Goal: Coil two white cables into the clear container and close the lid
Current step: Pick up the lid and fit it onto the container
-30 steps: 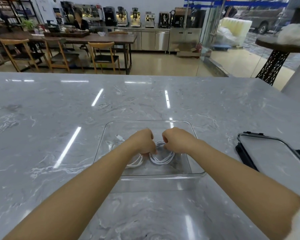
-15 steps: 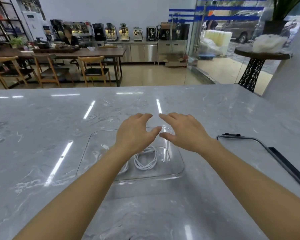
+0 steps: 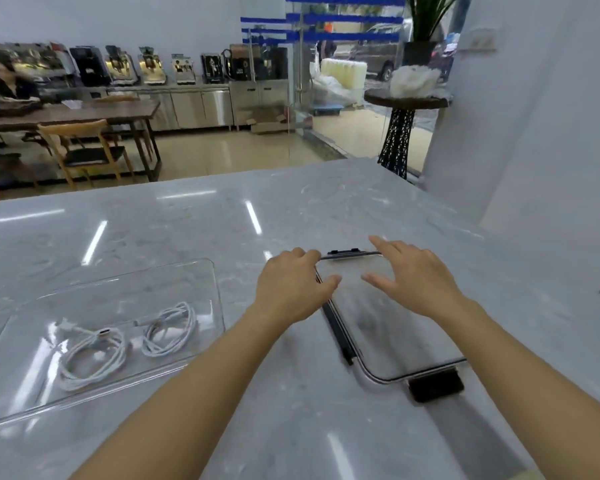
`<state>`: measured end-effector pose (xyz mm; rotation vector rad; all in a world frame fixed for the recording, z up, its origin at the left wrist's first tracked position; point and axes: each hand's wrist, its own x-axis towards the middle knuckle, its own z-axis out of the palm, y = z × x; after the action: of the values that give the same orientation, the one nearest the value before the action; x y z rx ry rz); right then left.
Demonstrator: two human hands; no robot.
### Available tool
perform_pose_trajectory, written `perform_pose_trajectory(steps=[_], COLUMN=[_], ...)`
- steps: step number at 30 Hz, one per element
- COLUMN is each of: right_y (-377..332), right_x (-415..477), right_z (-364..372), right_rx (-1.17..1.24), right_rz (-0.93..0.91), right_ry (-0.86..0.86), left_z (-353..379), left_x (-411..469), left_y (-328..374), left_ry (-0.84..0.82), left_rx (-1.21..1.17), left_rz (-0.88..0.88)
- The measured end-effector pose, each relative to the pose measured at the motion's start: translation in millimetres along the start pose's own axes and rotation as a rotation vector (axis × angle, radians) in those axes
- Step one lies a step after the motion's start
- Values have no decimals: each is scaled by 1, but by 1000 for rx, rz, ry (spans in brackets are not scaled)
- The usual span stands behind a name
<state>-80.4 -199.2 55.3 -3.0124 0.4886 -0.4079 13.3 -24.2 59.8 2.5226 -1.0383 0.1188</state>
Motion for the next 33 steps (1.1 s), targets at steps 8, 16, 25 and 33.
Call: perform_pose_trajectory(steps=[8,16,25,33], right_y=[72,79,69,61], right_x=[-34,-38,-38,-16], right_z=[29,42,37,0], right_rx=[75,204,581,1157], right_rz=[207,307,379,367], right_ry=[-151,-121,-33,212], left_z=[59,70,62,19], left_x=[-3,0,2,14], left_y=[20,36,32,31], left_ry=[-133,22,222,485], left_rx=[-112,-461,-735,-1078], left_rz=[-158,-443,-579,-389])
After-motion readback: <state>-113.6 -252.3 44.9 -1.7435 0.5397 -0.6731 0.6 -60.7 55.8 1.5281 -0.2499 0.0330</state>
